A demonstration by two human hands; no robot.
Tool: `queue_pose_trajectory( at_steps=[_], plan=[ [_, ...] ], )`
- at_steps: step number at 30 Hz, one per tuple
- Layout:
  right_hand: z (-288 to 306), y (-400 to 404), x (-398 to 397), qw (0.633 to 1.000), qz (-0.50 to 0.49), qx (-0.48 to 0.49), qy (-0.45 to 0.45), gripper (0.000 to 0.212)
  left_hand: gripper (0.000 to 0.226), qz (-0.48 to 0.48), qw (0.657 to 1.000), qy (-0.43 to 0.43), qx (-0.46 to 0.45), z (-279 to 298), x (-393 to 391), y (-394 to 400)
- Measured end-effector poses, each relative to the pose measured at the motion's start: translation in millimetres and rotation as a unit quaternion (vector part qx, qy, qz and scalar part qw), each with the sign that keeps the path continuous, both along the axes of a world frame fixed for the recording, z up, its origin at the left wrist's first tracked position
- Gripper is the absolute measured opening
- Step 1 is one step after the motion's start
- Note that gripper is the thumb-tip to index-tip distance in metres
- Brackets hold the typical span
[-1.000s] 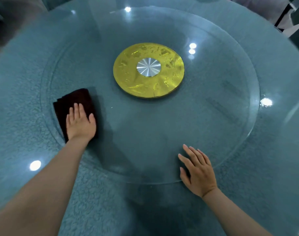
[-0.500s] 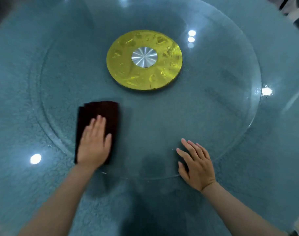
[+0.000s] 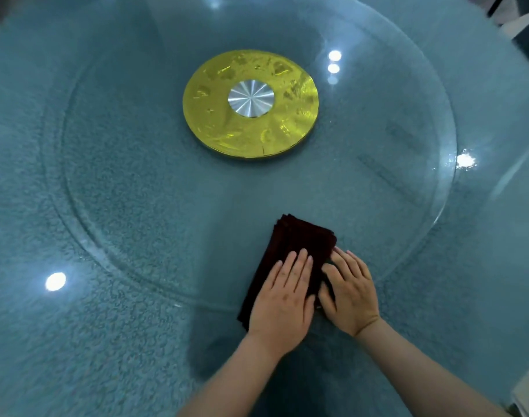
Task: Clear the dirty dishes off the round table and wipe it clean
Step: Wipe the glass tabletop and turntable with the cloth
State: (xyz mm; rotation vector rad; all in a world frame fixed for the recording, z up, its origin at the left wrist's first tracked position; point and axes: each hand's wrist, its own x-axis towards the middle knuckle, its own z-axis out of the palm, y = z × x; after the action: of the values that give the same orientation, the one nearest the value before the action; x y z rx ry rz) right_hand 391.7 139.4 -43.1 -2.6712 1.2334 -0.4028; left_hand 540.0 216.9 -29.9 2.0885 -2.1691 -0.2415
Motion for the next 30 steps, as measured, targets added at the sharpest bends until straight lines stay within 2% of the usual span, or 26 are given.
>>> queue_pose_trajectory(
  at_steps=[2,4,8,11,13,16,19,21,23,25,28,30],
  plan=[
    [6,-7,-8,0.999,0.028,0.020,-0.033,0.031,0.064,0.024,1.000,-0.001,0.005,-2,33,3],
    [8,-17,-23,0.998,0.047,0.025,-0.037,0.037,0.062,0.090,0.996,-0.011,-0.002,-8,86,9],
    [2,-27,-42,0.998,-0.067,-0.006,-0.011,0.050,0.063,0.271,0.962,-0.024,0.012,-11,193,11],
    [-3,-22,-38,0.998,-0.062,-0.026,-0.003,0.051,0.070,0.349,0.936,-0.004,0.042,-6,204,-11],
    [-4,-22,-39,0.998,-0.058,-0.031,0.007,0.051,0.070,0.308,0.951,-0.013,0.027,-3,173,-29],
    [-5,-25,-41,0.997,-0.068,-0.032,0.012,0.051,0.067,0.115,0.993,-0.023,-0.007,-5,86,-44],
    [-6,-24,-40,0.997,-0.063,-0.030,0.024,0.052,0.066,-0.067,0.998,-0.008,0.018,1,13,-38],
    [-7,-25,-41,0.998,-0.057,-0.029,0.027,0.051,0.064,-0.110,0.994,-0.002,0.020,1,20,-36],
    [-8,-25,-41,0.998,-0.053,-0.028,0.020,0.051,0.065,-0.059,0.998,0.013,0.016,-4,68,-43],
    [-8,-23,-41,0.998,-0.048,-0.027,0.013,0.050,0.064,0.060,0.998,-0.018,0.002,-12,139,-54],
    [-8,-24,-40,0.998,-0.047,-0.029,0.008,0.050,0.064,0.263,0.965,-0.024,0.002,-12,247,-80],
    [-8,-25,-39,0.998,-0.048,-0.030,0.006,0.050,0.065,0.342,0.939,0.006,0.032,-6,276,-105]
  ],
)
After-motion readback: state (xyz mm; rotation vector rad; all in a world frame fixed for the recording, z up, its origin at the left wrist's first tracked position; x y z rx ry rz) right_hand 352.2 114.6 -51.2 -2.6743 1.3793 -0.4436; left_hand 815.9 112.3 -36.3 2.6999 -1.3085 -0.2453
